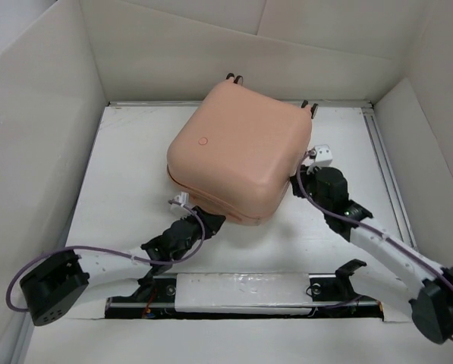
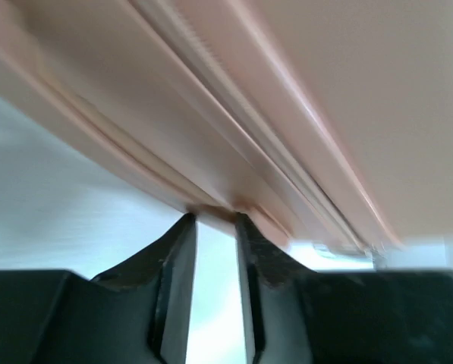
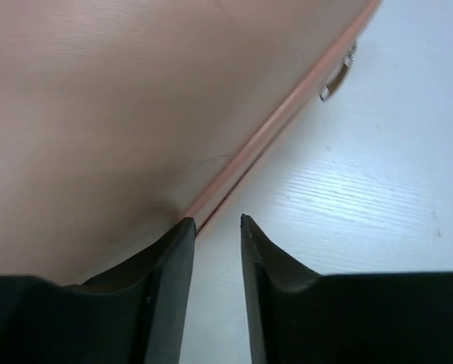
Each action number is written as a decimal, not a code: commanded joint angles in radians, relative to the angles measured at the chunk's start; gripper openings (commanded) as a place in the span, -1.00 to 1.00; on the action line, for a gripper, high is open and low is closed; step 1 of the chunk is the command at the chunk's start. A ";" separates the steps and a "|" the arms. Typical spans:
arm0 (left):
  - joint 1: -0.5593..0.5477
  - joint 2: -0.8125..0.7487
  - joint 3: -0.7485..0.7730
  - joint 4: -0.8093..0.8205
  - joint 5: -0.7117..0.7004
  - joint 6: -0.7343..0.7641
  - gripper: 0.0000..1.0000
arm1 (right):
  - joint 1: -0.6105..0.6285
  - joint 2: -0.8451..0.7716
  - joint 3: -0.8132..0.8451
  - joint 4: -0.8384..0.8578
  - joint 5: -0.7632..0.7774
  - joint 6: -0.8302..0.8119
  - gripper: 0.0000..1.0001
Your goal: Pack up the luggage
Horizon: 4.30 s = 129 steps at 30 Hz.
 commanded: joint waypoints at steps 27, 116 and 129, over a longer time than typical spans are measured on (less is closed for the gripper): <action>0.222 -0.088 0.099 -0.180 0.165 0.122 0.08 | 0.554 -0.370 -0.312 0.275 0.007 0.065 -0.33; 0.176 0.005 0.033 0.072 0.325 0.084 -1.00 | 0.797 0.343 0.093 0.125 0.858 0.433 -0.40; 0.398 -0.147 0.067 -0.229 0.277 0.125 0.29 | 0.797 0.371 0.022 0.286 0.777 0.499 0.04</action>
